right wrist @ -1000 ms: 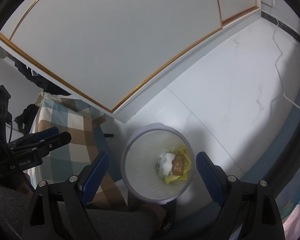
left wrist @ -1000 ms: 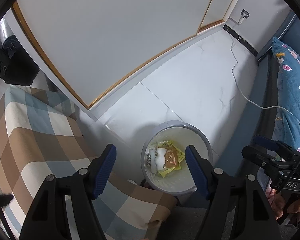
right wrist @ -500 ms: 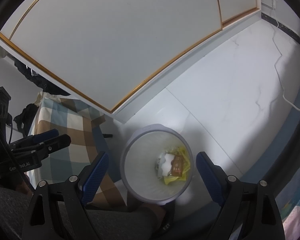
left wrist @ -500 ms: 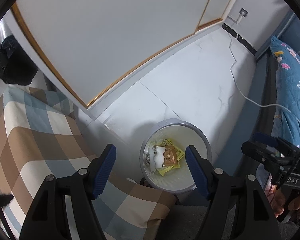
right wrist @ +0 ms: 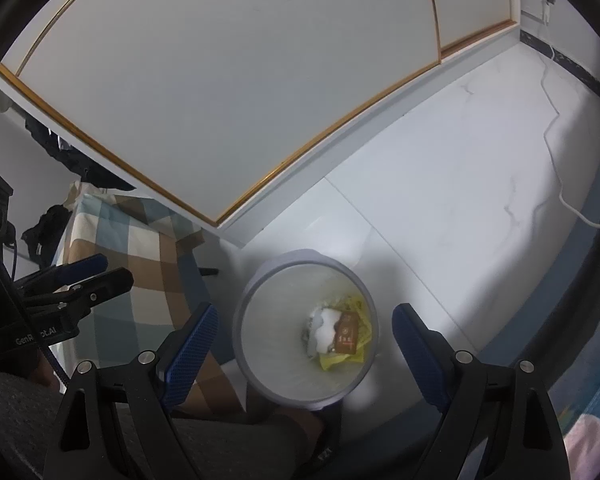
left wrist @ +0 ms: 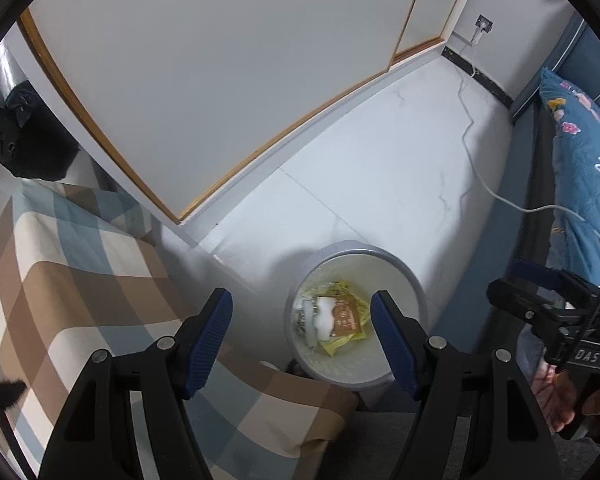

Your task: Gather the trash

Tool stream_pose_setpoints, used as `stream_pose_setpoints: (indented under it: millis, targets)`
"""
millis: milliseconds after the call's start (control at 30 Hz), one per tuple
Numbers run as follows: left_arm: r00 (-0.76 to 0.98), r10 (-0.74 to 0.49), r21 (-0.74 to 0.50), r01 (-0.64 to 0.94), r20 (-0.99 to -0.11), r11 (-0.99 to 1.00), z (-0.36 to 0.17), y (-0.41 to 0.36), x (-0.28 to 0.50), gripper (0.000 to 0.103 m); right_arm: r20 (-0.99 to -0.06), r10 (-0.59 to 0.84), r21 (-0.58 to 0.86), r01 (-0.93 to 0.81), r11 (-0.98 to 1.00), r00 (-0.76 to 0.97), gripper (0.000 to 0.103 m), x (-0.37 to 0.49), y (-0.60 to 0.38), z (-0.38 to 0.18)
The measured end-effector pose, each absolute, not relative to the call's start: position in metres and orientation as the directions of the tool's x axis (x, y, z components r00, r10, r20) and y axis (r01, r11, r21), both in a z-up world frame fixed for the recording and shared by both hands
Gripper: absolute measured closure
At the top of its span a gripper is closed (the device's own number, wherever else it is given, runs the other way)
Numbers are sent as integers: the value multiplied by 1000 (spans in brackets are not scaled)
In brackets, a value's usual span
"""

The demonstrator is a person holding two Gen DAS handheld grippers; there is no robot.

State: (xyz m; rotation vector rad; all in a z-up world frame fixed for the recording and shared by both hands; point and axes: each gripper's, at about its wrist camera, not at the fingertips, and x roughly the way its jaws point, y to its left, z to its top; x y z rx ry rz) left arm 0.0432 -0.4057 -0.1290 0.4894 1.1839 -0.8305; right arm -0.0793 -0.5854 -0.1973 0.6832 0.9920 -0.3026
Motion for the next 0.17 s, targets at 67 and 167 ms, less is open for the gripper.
stream_pose_setpoints:
  millis: [67,167]
  targets:
    - [143,-312,-88,779,-939,621,-128,-406,44,35,-847,67,389,529,755,528,14,-79,-585,-197]
    - [148,-325,-97,771,-934,629,-127,-403,46,35,-847,62,383,526,759,528,14,-79,-584,-196]
